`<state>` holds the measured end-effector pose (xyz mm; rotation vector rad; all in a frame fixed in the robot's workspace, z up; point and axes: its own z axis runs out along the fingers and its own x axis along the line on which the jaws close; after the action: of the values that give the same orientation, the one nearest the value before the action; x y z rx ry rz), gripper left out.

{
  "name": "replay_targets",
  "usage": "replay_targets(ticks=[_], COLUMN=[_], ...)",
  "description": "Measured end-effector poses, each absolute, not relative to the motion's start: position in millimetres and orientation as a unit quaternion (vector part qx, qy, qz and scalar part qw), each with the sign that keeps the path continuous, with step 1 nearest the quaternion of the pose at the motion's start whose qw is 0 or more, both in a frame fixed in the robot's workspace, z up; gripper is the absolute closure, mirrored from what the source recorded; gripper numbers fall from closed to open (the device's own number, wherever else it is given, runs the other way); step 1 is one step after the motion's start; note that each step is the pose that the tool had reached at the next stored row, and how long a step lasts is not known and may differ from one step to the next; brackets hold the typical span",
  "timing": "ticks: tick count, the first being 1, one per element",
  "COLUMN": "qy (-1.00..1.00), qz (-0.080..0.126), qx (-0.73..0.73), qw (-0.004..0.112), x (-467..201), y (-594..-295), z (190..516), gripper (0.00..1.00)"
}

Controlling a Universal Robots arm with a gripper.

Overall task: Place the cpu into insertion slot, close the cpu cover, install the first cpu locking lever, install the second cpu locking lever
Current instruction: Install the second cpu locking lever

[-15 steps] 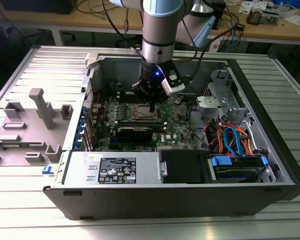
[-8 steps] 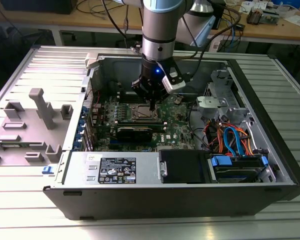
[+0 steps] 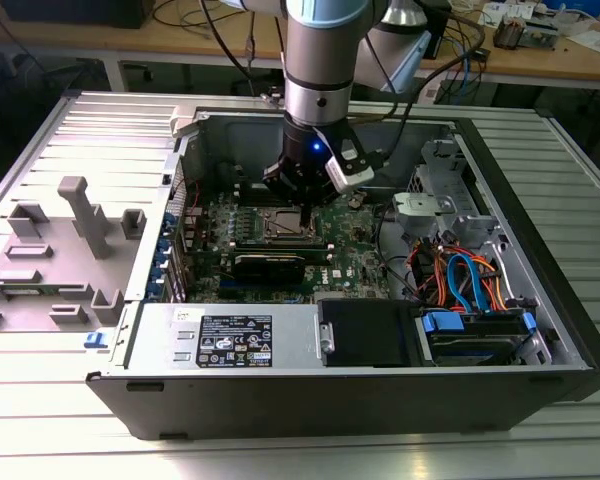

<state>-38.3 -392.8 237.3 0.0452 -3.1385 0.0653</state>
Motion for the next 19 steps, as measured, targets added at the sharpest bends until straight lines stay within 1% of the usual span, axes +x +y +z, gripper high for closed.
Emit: replay_targets(ticks=[8, 19], qy=[-1.0, -0.999], qz=[0.021, 0.021], qx=[0.023, 0.032], qw=[0.001, 0.001], x=[-39, -59], y=[-406, -408], z=[237, 236], gripper=[0.89, 0.89])
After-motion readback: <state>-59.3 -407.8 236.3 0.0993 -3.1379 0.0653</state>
